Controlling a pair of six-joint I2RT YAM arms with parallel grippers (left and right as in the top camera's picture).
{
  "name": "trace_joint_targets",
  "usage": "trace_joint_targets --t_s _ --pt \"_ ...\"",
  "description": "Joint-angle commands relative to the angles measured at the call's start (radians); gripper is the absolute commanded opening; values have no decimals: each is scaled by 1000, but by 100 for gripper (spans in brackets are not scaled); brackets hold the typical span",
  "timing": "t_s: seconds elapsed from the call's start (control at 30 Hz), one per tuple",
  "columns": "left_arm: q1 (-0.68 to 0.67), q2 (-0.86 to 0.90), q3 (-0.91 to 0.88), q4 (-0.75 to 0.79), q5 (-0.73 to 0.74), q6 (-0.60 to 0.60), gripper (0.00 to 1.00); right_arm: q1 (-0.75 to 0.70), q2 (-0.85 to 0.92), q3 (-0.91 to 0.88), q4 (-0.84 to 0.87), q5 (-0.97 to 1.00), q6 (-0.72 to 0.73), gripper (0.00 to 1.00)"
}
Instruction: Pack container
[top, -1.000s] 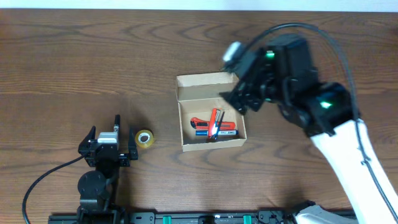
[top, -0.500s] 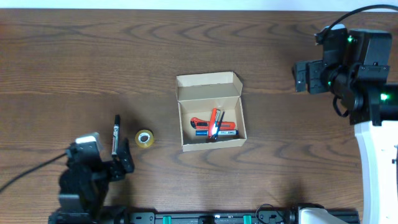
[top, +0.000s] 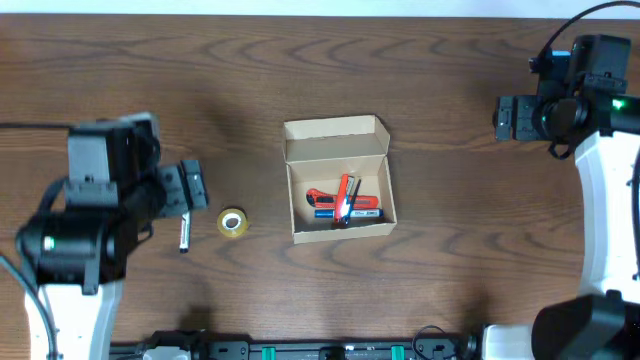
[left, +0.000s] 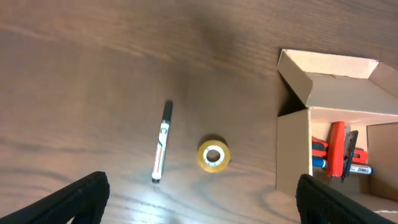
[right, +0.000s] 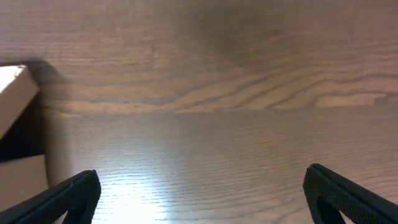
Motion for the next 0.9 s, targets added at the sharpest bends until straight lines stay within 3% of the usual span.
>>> trace_joint_targets --t_s 0.0,0.2,0.47,0.57,0.87 --pt "2 92 36 -25 -8 50 95 -16 44 8 0 -37 5 99" --pt "2 294 10 -74 18 19 95 -16 60 8 14 -39 -1 99" --pt "2 440 -30 -41 180 24 95 -16 60 8 11 -39 -1 99" --pt "2 480 -30 -49 179 74 95 -16 60 8 11 -39 -1 99" --pt "-93 462 -166 73 70 47 95 -15 60 8 10 -42 -1 99"
